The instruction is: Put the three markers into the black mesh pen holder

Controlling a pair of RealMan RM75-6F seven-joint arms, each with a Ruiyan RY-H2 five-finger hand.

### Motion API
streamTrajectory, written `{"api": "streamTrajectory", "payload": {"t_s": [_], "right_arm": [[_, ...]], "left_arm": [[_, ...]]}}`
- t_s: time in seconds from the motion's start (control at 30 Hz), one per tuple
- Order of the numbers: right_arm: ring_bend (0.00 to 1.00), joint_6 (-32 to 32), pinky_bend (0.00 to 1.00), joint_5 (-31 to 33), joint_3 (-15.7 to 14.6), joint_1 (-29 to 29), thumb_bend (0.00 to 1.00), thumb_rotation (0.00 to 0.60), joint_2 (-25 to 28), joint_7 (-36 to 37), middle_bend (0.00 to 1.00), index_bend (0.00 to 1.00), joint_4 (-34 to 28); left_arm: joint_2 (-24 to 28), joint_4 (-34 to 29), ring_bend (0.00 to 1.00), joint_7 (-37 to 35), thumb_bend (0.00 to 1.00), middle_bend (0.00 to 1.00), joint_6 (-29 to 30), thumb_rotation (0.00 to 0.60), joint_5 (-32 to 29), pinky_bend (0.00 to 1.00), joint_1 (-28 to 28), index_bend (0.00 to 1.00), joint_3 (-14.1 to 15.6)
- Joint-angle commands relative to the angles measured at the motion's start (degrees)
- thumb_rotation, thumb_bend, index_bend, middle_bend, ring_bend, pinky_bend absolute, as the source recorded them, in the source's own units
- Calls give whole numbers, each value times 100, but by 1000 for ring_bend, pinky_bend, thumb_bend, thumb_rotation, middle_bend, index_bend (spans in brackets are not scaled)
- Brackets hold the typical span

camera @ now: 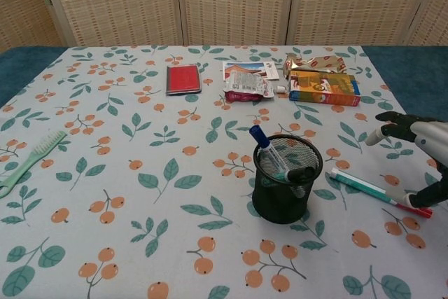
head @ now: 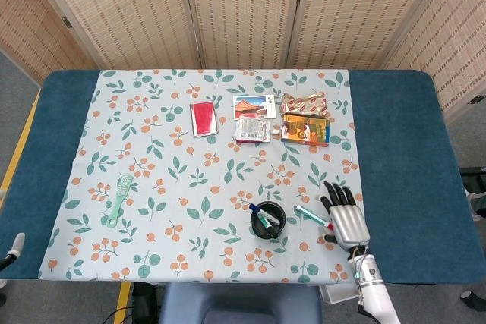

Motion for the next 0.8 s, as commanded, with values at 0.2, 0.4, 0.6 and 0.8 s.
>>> {"api": "streamTrajectory", "payload": {"t_s": [0.2, 0.4, 0.6, 0.8], "right_arm": [[0, -48, 0, -86, -61, -6, 280, 600, -136, 76, 0, 205, 382], [0, -122, 0, -172, -81, -11, 280, 600, -198, 271, 0, 205, 722], [0, -225, 0, -195, -98, 0, 282, 600, -292, 328, 0, 205, 964], [0, -165, 0, -308, -47, 25, 286, 600, -300, 284, 0, 205, 1177]], "left_arm": [[-15, -26, 43, 60, 402, 164, 24, 600, 47, 263, 15, 27, 23], [-33, -47, 44, 118, 403, 163, 25, 600, 70, 263, 13, 27, 31], [-35, -51, 43, 137, 402, 163, 46, 600, 76, 263, 22, 27, 29], [-33, -56, 43, 147, 402, 164, 60, 600, 69, 263, 33, 27, 26]]}}
